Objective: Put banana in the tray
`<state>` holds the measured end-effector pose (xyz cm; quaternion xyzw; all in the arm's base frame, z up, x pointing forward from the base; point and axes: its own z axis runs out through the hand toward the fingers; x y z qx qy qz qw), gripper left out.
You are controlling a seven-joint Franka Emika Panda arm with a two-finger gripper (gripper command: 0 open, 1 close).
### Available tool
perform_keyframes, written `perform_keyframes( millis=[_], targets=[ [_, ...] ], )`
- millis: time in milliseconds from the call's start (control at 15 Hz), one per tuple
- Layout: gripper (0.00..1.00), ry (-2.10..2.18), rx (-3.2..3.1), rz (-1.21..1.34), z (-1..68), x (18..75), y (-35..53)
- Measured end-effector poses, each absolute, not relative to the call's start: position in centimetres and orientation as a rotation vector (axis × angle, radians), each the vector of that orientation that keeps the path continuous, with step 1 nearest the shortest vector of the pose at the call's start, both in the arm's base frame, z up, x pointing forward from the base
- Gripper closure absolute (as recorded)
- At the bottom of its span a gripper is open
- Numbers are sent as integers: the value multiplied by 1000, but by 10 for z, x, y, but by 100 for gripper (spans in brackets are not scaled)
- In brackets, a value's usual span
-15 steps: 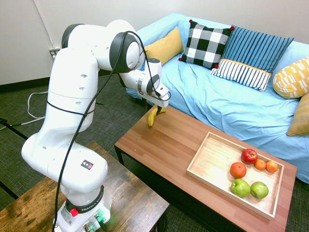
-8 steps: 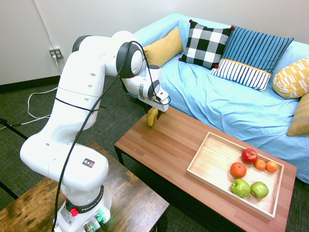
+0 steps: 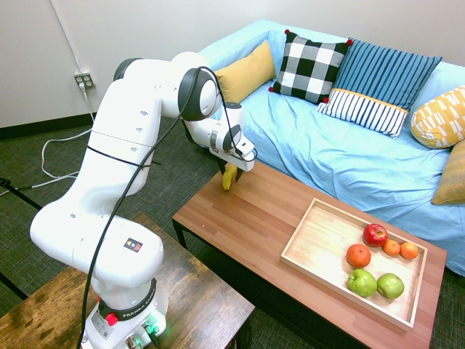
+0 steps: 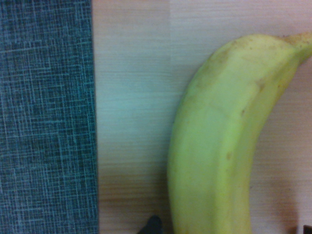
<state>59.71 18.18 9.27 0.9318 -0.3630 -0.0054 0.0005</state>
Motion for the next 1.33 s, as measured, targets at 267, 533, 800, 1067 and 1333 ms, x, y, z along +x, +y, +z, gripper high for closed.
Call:
perform_keyframes(
  millis=[267, 533, 800, 1067, 1333],
  targets=[
    [100, -1133, 2932, -11, 93, 597, 186],
    [100, -1130, 2934, 0, 96, 599, 187],
    [100, -1134, 2937, 66, 128, 608, 174],
    [100, -1265, 2872, 186, 224, 612, 89],
    [100, -1490, 2748, 230, 277, 590, -43]
  ],
)
